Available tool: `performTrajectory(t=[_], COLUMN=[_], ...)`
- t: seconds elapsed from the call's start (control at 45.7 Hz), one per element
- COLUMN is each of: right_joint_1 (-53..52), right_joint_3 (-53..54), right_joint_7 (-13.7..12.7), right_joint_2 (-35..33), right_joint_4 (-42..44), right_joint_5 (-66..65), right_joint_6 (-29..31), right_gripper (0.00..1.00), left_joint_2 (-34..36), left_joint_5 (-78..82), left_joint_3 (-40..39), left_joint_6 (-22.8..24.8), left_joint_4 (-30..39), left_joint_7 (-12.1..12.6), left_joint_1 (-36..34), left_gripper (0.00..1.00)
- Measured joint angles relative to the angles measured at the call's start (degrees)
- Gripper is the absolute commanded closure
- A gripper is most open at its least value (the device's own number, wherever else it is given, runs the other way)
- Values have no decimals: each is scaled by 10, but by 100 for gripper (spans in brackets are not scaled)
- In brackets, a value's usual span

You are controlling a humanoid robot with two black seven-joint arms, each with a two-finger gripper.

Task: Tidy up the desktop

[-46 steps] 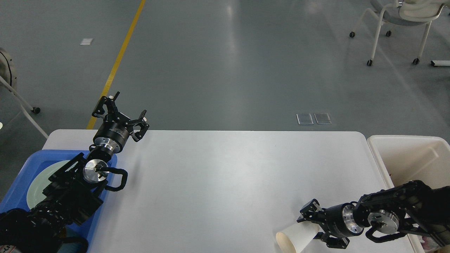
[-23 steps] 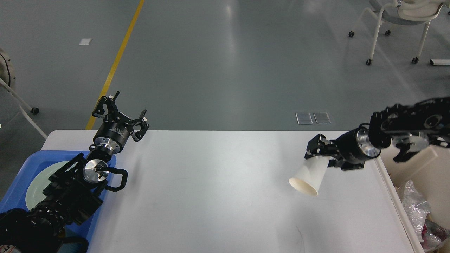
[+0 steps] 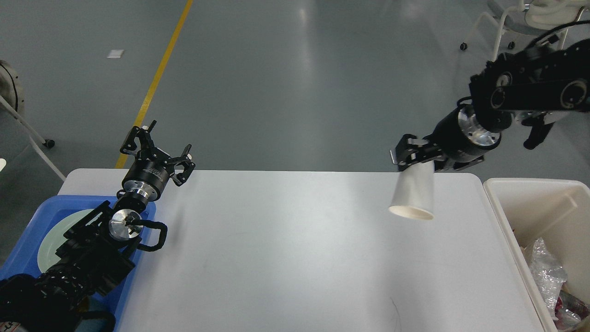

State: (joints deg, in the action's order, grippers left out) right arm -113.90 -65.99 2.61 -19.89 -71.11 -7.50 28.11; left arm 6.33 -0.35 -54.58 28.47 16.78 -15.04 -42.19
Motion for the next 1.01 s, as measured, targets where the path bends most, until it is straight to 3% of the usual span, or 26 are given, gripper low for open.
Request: performTrajectory(t=[0.263, 0.284, 0.328, 0.372, 0.438, 0.656, 0.81, 1.006], right_joint_1=[456, 491, 572, 652, 731, 805, 779, 631], right_joint_3=[-18, -11, 7, 26, 45, 86, 117, 122], right_joint_7=[1, 1, 0, 0, 0, 1, 1, 3], right_joint_2=[-90, -92, -96, -97, -96, -84, -81, -42], right_joint_4=[544, 581, 655, 708, 746, 764, 768, 766], right_joint_5=[16, 23, 42, 68, 103, 145, 145, 145], right_joint_6=[-96, -104, -122, -141, -166, -219, -221, -197], right_gripper=[100, 93, 0, 4, 0, 0, 0, 0], left_joint_2=[0, 0, 0, 0, 0, 0, 0, 0], left_joint_5=[0, 0, 0, 0, 0, 0, 0, 0], left_joint_3=[0, 0, 0, 0, 0, 0, 1, 1], left_joint_6=[0, 0, 0, 0, 0, 0, 0, 0], left_joint_4=[1, 1, 1, 1, 1, 0, 0, 0], left_joint_7=[0, 0, 0, 0, 0, 0, 0, 0], left_joint_1=[0, 0, 0, 0, 0, 0, 0, 0], left_gripper=[2, 2, 2, 2, 2, 2, 2, 2])
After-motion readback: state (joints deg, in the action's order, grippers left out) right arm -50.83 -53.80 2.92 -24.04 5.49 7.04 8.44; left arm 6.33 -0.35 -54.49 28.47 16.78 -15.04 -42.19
